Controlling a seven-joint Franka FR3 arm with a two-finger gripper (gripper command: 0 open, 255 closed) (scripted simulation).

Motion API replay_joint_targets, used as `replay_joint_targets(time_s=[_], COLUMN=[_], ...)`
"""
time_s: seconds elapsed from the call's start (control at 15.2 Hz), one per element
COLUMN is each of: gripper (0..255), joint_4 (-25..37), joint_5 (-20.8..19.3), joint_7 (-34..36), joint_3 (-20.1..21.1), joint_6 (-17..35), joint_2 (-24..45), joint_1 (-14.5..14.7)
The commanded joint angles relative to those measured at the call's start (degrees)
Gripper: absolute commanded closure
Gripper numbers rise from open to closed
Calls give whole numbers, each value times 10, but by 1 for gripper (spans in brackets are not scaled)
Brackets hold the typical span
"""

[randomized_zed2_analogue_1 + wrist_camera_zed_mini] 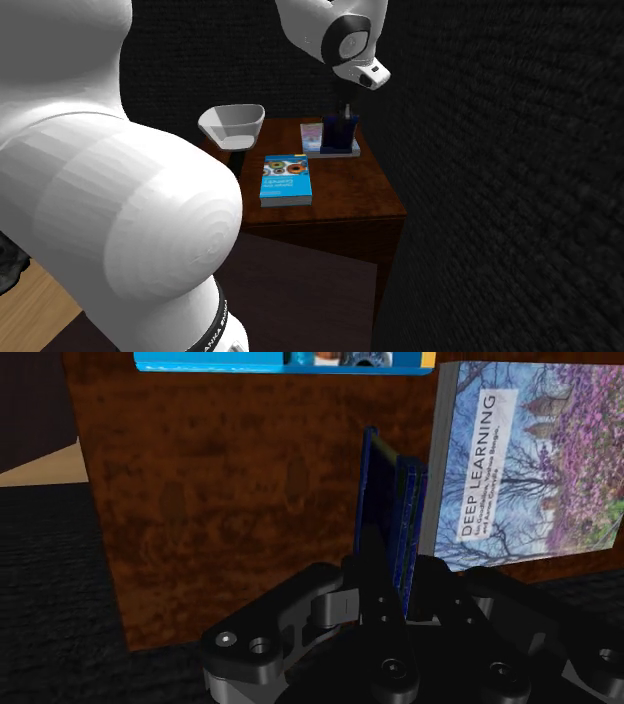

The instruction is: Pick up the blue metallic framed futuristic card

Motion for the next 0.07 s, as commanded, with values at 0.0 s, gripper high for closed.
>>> replay_joint_targets(time_s=[0.0], gripper=[255], joint_4=[0], joint_5=[-3], joint_7=[3], joint_3=[-1], joint_6=[-4], joint_2=[-4], joint_1=[0])
